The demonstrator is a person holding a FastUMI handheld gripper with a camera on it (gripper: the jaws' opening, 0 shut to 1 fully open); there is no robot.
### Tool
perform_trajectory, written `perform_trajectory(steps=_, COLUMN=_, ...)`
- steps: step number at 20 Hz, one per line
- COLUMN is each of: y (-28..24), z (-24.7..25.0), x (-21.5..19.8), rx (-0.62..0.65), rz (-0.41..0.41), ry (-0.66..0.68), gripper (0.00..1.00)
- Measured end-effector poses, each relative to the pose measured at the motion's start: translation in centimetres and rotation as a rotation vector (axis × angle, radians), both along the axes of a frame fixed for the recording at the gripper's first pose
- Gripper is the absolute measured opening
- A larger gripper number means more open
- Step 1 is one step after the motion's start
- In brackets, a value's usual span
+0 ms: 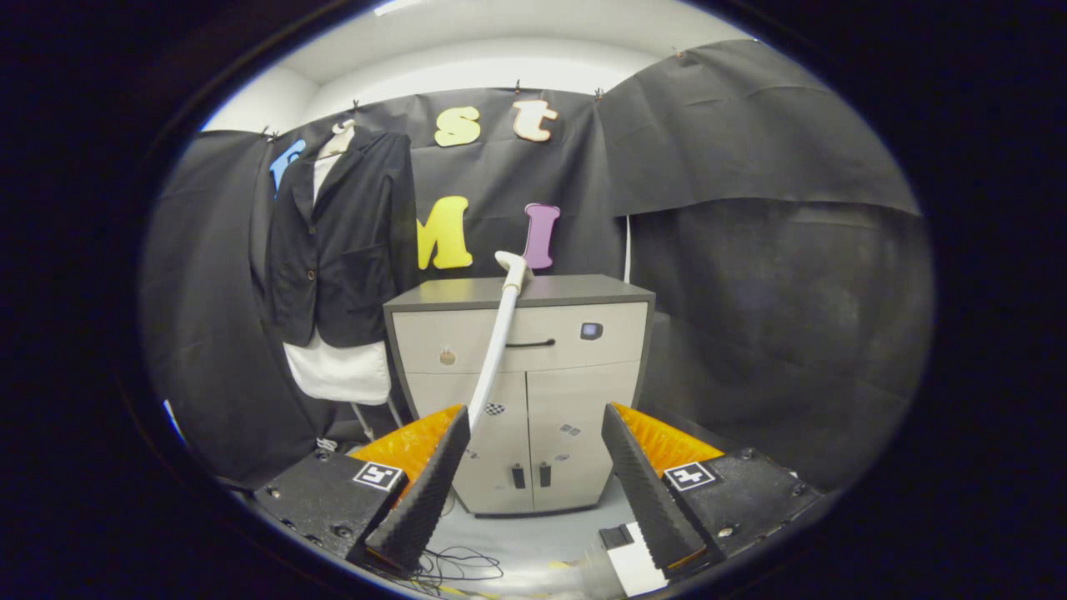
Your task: Iron the clothes twice with a garment steamer, once on the left side and once on the right side.
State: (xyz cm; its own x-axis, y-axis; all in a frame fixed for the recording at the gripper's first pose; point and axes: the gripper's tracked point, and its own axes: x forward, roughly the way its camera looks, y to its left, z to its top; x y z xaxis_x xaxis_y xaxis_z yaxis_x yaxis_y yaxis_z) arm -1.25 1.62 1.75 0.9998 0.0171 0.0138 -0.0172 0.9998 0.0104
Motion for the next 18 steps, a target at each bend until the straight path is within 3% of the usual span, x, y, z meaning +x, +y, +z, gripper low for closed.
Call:
perform_trajectory(steps=8, y=0.0, z=3.6, x=1.5, rx=0.011, rz=0.008, ry=0.006, gripper=0.99)
perform_trajectory(steps=13, y=-1.1, z=9.3, x=4.0, rx=0.009, rz=-0.003, ry=-0.03, gripper=0.98)
perform_trajectory(steps=18, y=-1.4, z=16.2, x=9.2, rx=0.019, rz=0.025, ry=-0.045, gripper=0.98)
